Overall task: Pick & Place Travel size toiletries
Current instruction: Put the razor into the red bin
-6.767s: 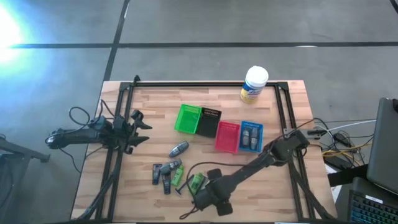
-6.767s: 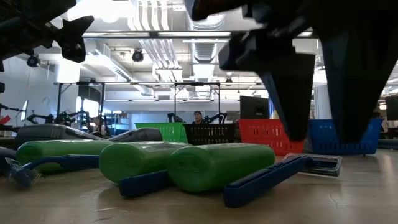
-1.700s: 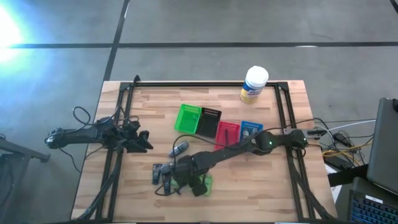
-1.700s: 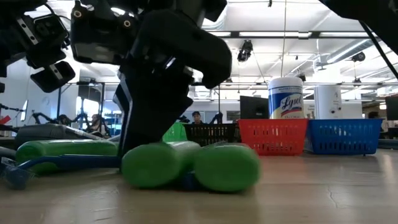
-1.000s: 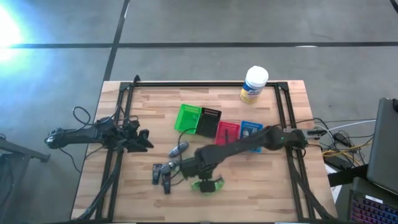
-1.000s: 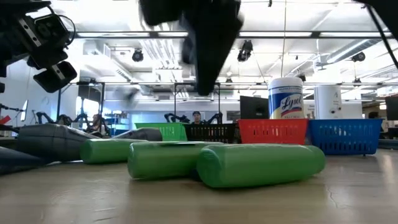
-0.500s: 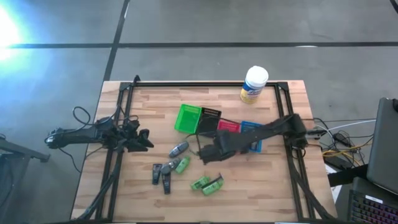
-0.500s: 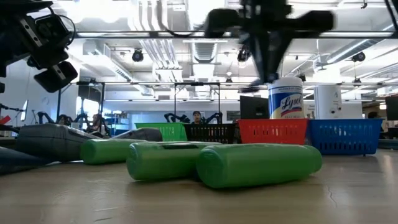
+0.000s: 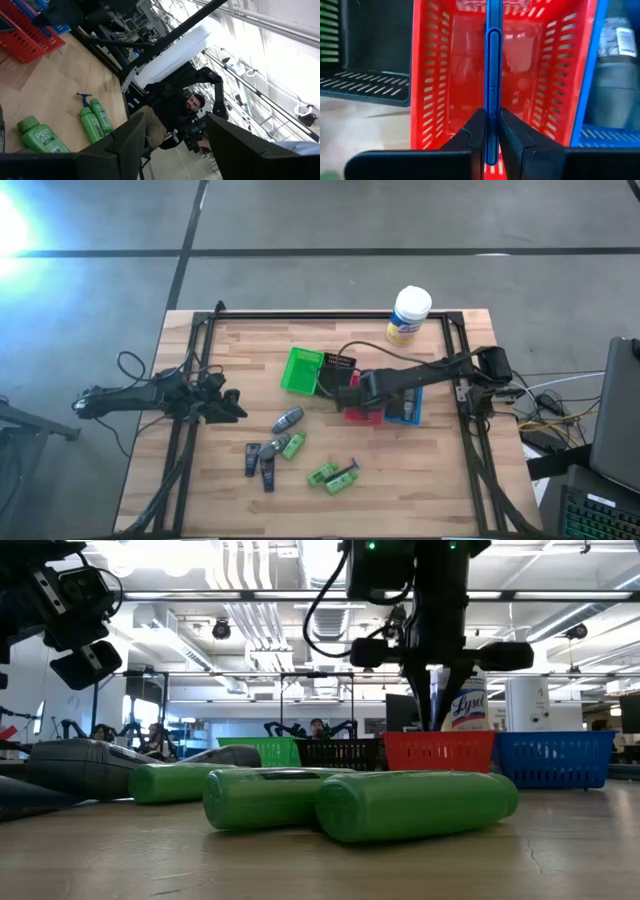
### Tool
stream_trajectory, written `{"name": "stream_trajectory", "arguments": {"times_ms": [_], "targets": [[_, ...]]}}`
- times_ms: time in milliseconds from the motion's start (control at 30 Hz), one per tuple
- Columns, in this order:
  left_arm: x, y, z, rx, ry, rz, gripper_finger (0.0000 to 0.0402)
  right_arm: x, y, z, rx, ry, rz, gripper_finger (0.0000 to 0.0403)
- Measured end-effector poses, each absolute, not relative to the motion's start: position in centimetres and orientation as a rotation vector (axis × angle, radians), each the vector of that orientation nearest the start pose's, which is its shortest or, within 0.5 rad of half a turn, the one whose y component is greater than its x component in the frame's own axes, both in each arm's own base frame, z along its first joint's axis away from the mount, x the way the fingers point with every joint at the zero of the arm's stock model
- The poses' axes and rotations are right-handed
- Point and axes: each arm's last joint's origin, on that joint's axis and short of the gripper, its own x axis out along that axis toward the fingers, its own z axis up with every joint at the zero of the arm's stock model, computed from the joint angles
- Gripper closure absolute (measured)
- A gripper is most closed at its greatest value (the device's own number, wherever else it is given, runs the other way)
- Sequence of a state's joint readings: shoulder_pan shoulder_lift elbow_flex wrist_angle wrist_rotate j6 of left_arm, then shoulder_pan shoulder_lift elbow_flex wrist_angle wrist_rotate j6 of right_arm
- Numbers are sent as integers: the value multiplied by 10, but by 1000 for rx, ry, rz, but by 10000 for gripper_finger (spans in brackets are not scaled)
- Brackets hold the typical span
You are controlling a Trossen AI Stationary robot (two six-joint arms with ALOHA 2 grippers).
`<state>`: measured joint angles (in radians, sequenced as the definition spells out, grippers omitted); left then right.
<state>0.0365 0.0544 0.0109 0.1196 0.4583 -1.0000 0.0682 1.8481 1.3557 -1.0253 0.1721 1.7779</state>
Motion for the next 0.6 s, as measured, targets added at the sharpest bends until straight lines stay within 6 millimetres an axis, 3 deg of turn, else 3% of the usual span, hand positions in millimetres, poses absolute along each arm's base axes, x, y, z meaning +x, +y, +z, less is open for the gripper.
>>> {"name": "stream_trajectory", "arguments": {"times_ms": [400,500,600], "targets": [[98,-9,174,-972,144,-422,188,347,21,202,1158,974,-1225,238],[98,-9,174,-973,144,-422,188,358,43,219,1031,980,-1010,210],[98,-9,174,-973,144,-422,188,370,80,234,812,1049,-678,195]]}}
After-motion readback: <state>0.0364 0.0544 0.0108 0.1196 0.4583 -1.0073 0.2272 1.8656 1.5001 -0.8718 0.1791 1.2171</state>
